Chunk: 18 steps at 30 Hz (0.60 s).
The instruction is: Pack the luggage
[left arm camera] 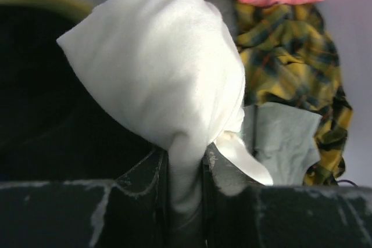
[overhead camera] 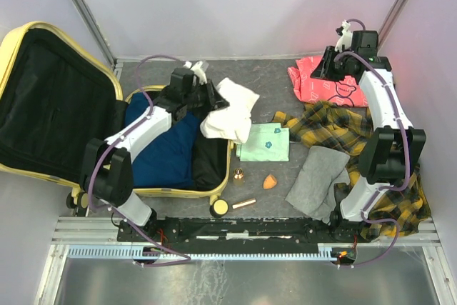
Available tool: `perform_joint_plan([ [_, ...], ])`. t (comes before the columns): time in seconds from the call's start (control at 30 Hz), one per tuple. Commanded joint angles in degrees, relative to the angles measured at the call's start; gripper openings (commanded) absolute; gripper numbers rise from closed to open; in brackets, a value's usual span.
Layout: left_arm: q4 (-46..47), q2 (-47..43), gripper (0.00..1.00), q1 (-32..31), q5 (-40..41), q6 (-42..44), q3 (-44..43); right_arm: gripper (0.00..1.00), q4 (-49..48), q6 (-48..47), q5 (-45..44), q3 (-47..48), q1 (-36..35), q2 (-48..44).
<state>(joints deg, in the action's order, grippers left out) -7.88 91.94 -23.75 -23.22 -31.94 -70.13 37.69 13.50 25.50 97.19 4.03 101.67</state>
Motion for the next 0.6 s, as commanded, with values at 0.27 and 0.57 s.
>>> perform_joint_plan([
  [0.27, 12.25, -3.61, 0.03, 11.51, 4.16, 3.56, 14.68, 0.35, -0.84, 0.48, -0.15, -0.93, 0.04, -3.59],
  [0.57, 13.20, 0.50, 0.03, 12.09, 17.05, 2.39, 17.05, 0.36, -0.42, -0.54, -0.83, -1.19, 0.06, -4.18],
])
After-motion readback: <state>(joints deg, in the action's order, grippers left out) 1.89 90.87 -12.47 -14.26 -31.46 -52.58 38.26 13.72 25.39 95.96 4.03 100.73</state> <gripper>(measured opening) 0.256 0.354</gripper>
